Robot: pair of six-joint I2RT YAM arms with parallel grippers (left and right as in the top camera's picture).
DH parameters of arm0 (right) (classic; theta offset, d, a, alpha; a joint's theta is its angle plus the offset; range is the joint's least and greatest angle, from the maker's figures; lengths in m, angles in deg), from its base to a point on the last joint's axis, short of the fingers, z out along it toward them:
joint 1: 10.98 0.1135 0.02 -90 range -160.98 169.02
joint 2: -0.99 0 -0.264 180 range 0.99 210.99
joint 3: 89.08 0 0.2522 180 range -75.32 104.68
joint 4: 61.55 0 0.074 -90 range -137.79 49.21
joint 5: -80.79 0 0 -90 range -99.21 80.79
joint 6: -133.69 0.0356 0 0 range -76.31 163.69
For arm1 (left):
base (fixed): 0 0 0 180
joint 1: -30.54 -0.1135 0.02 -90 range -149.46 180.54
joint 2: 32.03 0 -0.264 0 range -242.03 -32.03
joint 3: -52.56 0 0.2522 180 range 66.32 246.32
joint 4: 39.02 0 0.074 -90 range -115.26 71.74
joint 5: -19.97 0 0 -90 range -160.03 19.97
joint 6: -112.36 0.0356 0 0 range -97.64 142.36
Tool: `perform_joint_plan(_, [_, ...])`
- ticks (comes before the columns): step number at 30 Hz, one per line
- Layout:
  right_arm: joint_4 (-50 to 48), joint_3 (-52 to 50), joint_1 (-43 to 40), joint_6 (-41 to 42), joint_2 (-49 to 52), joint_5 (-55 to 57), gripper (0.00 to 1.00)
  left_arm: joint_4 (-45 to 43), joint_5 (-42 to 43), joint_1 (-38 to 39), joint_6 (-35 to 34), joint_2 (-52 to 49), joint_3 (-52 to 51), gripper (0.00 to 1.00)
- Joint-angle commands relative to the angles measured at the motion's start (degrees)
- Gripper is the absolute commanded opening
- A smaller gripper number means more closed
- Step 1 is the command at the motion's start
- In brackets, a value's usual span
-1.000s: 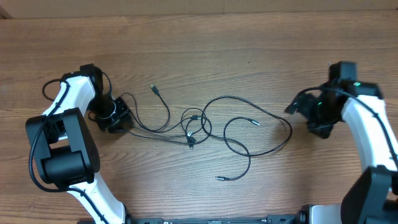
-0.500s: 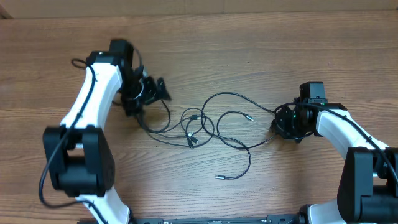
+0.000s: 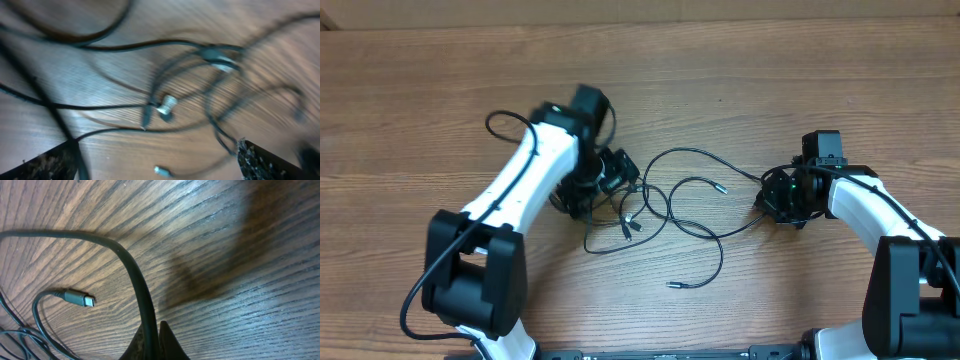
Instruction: Untangle cables
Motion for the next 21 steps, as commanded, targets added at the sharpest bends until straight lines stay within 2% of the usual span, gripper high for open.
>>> perform_joint_plan(1, [0.02, 0.17, 0.04, -2.73, -0.22, -0.50, 0.04, -2.80, -9.11, 2.78, -13.62, -0.96, -4.72, 1.00])
perform_joint_plan(6, [0.04, 0.39, 0.02, -6.43, -0.24, -2.69, 0.04, -15.23, -9.25, 5.97, -13.88, -1.25, -11.69, 0.98])
perform_joint_plan(8, [0.72, 1.33, 0.02, -7.91, -0.26, -3.54, 0.04, -18.27, -8.76, 6.97, -13.90, -1.86, -14.16, 0.83])
perform_joint_plan(10, [3.37, 3.87, 0.02, -10.01, -0.31, -3.48, 0.04, -19.04, -9.75, 7.26, -13.99, -2.45, -16.17, 0.55])
perform_joint_plan(12, [7.43, 7.91, -0.31, -13.07, -0.44, -2.84, 0.04, -18.69, -11.28, 6.99, -14.19, -2.56, -17.62, 0.31])
perform_joint_plan(14, [11.91, 12.85, -1.27, -13.35, -0.52, 0.20, 0.04, -17.31, -12.81, 6.12, -14.29, -2.56, -17.81, 0.18])
perform_joint_plan(17, [18.84, 22.34, -3.98, -13.33, -0.52, 4.46, 0.04, -15.63, -15.08, 4.44, -14.05, -2.54, -17.81, 0.05])
perform_joint_plan(21, [25.94, 35.36, -9.01, -13.29, -0.52, 10.71, 0.04, -12.28, -21.18, 1.62, -14.05, -2.54, -17.81, 0.04])
